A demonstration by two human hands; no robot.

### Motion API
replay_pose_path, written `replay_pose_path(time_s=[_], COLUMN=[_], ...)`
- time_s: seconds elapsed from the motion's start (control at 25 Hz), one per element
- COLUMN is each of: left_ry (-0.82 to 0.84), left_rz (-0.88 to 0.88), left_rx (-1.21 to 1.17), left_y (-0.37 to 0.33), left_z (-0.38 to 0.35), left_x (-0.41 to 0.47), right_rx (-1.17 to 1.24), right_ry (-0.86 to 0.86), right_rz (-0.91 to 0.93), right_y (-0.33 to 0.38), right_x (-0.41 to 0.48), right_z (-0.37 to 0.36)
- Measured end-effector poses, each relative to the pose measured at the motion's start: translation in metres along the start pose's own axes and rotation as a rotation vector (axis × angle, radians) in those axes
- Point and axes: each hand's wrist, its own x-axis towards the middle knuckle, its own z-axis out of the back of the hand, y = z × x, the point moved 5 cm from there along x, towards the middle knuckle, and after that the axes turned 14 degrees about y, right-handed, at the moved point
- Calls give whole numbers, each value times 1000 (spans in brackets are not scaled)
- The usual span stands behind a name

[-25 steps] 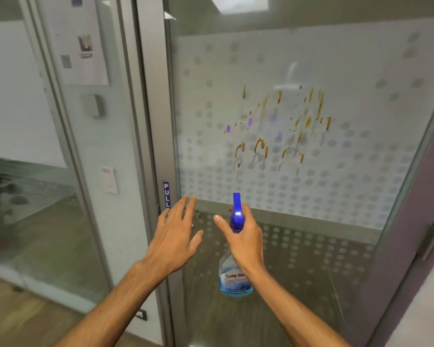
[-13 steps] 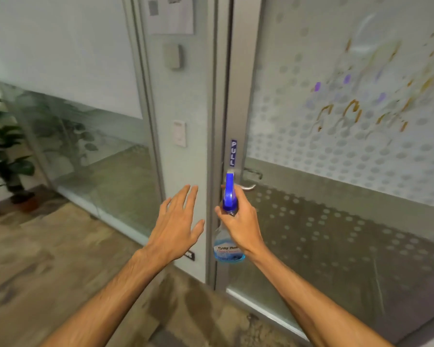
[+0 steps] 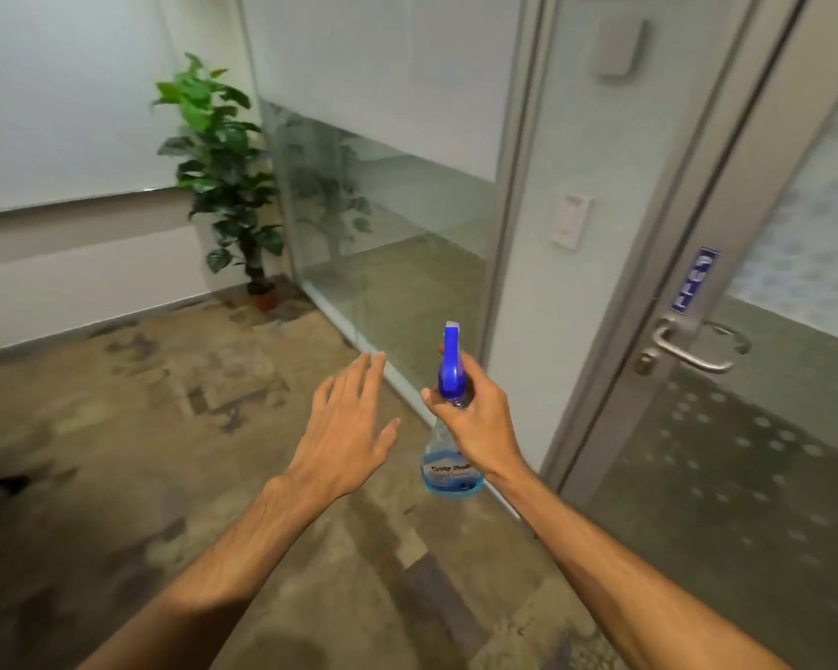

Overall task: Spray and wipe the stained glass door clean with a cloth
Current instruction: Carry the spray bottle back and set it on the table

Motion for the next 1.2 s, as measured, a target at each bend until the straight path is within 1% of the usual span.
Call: replay_pose_path(time_s=[0.36, 0.6, 0.72, 0.84, 0.92, 1.08, 1.2], left_ry=[-24, -93, -135, -141, -142, -168, -181], left_rz=[392, 634, 741, 856, 946, 1075, 1162], left_rx=[-24, -39, -49, -70, -76, -100, -109], left_y=[146, 230, 264, 290, 311, 348, 381], left_z=[15, 21, 22, 26, 28, 39, 51], left_x=[-61, -78, -86, -97, -111, -140, -162], right_rx=[114, 138, 139, 122, 122, 141, 160], right_ry=[367, 566, 646, 695, 759, 876, 960], right_rz=[62, 93, 122, 191, 198, 230, 218], right_y=[11, 0, -3, -2, -1, 12, 21], right_x=[81, 147, 176, 199, 210, 222, 230], right_z=[-154, -250, -290, -329, -363, -428, -483])
